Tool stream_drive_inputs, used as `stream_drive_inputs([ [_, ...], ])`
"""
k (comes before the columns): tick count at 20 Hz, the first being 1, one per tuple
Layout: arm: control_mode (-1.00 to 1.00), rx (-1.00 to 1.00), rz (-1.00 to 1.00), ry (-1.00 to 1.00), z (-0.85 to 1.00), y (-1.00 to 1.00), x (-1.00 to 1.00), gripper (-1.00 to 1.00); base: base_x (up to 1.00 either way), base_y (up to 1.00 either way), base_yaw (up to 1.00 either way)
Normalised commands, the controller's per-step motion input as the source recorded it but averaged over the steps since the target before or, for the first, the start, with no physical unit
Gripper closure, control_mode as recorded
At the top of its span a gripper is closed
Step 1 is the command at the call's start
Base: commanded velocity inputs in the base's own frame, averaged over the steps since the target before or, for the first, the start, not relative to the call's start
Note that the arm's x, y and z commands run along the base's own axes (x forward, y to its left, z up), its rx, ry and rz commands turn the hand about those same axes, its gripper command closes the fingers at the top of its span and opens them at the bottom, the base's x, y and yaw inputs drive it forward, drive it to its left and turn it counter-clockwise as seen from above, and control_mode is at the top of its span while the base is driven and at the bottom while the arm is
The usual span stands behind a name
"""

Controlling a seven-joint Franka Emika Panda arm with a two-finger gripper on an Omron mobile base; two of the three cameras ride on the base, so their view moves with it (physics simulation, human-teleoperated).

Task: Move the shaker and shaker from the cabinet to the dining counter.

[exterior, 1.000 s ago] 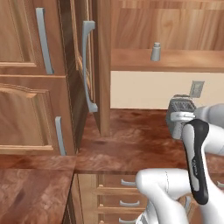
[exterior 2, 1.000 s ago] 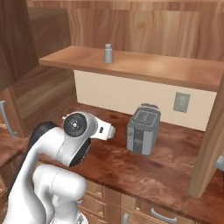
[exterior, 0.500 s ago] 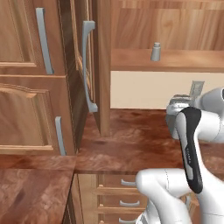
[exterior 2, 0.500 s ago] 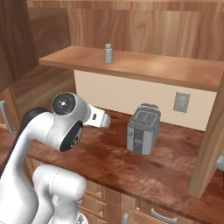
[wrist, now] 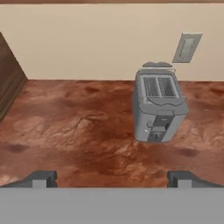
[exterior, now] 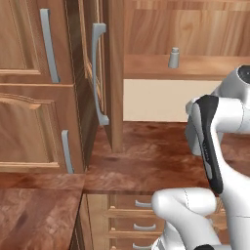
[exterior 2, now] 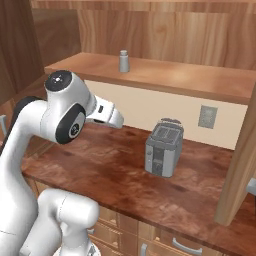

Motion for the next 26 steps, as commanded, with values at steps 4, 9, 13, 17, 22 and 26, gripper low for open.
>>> stream_drive_inputs([
  [4,-1.0,-0.13,0.0,-0.22,0.27,0.0,-0.07,-1.0,0.0,0.0,0.0],
  [9,-1.0,-0.09,0.0,-0.22,0.28,0.0,-0.01,-1.0,0.0,0.0,0.0],
  [13,-1.0,-0.04,0.0,-0.19,0.33,0.0,0.0,-1.0,0.0,0.0,0.0],
  [17,-1.0,0.0,-0.02,0.03,0.46,0.04,0.0,-1.0,0.0,0.0,0.0],
  [22,-1.0,0.0,-0.01,0.05,0.49,0.08,0.0,-1.0,0.0,0.0,0.0],
  [26,-1.0,0.01,0.0,0.0,0.38,0.13,0.08,-1.0,0.0,0.0,0.0],
])
